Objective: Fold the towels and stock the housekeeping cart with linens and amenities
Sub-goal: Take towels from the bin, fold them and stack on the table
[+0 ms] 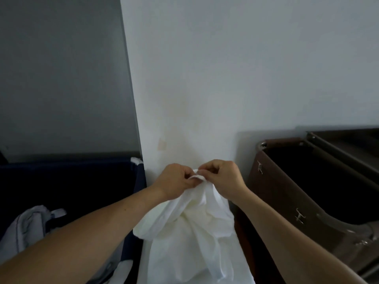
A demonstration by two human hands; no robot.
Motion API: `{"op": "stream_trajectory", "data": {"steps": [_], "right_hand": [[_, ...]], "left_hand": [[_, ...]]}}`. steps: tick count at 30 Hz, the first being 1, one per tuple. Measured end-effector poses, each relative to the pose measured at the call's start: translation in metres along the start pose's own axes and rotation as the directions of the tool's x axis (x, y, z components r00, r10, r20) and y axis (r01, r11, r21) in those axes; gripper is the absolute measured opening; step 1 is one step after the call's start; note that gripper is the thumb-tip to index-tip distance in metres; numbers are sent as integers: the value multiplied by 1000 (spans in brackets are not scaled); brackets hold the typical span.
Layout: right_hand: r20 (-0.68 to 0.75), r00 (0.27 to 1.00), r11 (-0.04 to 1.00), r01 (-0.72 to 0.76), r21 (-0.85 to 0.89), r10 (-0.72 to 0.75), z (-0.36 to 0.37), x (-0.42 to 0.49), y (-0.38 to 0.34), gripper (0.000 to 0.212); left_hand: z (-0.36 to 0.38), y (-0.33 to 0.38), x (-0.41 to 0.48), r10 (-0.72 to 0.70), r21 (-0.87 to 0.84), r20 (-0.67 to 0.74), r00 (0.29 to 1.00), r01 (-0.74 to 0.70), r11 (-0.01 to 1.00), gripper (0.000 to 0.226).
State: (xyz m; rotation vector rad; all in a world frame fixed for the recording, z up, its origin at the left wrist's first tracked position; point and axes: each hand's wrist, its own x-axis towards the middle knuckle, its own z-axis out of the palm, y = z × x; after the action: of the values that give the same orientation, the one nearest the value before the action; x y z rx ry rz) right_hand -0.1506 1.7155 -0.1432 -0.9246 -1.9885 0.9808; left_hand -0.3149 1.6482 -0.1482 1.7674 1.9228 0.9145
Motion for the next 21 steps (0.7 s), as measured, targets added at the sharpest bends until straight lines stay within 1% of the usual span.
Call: {"op": "stream_trajectory", "data": {"steps": [2,6,9,11,13,15,16,18,19,20,21], "right_hand": [[14,1000,999,-15,31,14,3,-3,1,22],[90,995,996,-41,77,34,3,-10,4,9],[148,988,995,-60,75,48,5,-16,6,26],[129,991,998,-36,55,29,8,-18,9,28],[64,998,1000,-12,24,11,10,-19,12,24],[0,1000,1000,-6,15,6,10,-19,13,25],[-20,1000,1000,-10,29,10,9,-18,13,25],[-44,999,996,-15,86,19,8,-16,13,25],[-51,999,993,-14,116,20,7,-16,13,25],[-48,999,991,-10,135,17,7,-15,13,25],[-34,999,990,-6,141,11,6,-15,13,25]], "left_hand": [[-1,0,2,-39,25,67,997,38,999,31],[4,-8,3,-98,-21,47,994,99,995,41],[8,-12,3,-99,-26,50,994,101,995,34],[11,-13,3,-88,-25,47,995,89,996,34],[11,-14,4,-65,-46,49,997,68,997,39],[10,-14,3,-22,-10,60,998,23,1000,41],[10,-14,2,18,32,36,999,-19,999,38],[8,-16,-3,109,95,-110,988,-99,991,22],[6,-17,-5,143,103,-186,972,-126,987,23],[4,-19,-7,163,96,-212,964,-146,985,32],[2,-22,-7,168,66,-177,970,-159,985,38]]}}
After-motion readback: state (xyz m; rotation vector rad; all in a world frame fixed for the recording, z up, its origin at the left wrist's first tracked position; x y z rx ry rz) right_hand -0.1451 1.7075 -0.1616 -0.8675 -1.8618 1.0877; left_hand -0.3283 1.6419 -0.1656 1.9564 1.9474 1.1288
